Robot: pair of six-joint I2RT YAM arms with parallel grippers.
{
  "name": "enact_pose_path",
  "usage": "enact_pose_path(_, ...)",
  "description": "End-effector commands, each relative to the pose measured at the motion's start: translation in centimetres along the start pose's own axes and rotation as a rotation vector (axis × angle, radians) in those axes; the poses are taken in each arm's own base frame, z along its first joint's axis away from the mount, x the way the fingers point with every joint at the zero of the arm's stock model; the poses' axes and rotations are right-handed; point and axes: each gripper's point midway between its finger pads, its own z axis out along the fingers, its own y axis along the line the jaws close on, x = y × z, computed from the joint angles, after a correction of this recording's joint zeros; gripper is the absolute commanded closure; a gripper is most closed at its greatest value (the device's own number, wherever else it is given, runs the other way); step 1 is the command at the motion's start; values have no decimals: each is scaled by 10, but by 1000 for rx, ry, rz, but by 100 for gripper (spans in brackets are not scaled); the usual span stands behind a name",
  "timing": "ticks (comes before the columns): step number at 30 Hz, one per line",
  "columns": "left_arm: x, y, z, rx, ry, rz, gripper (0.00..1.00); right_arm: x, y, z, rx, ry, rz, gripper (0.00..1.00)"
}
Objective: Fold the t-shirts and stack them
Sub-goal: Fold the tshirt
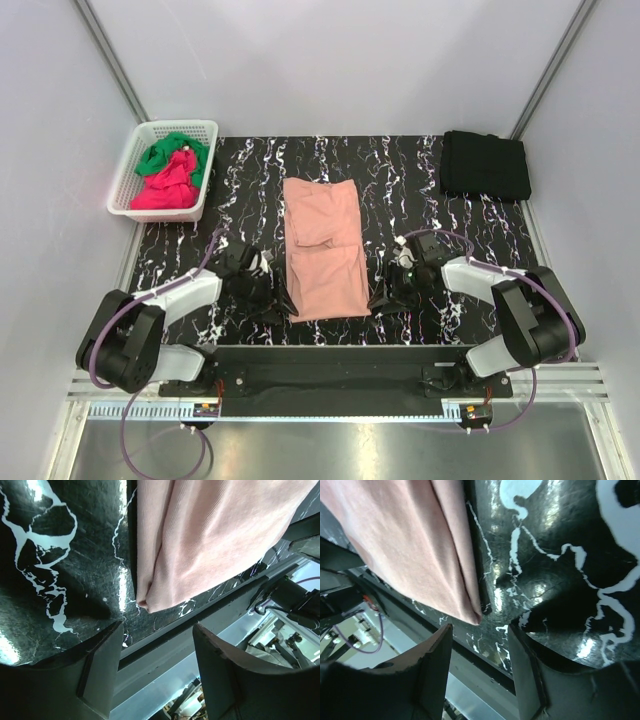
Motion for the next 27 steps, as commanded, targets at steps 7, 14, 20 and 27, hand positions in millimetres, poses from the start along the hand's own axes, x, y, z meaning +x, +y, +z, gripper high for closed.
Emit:
enact_pose_path(7,6,0,10,87,26,-32,37,-3,17,8,-145,-16,18,45)
enact_pose_path(14,8,3,20,126,53,-44,38,2,16,14,-180,1,37,45)
enact_pose_path(20,8,10,34,139,86,-53,40,2,18,25,-245,11,61,46)
enact_pose_path(27,2,14,39,117,80,-51,41,-4,16,33,-247,11,62,48)
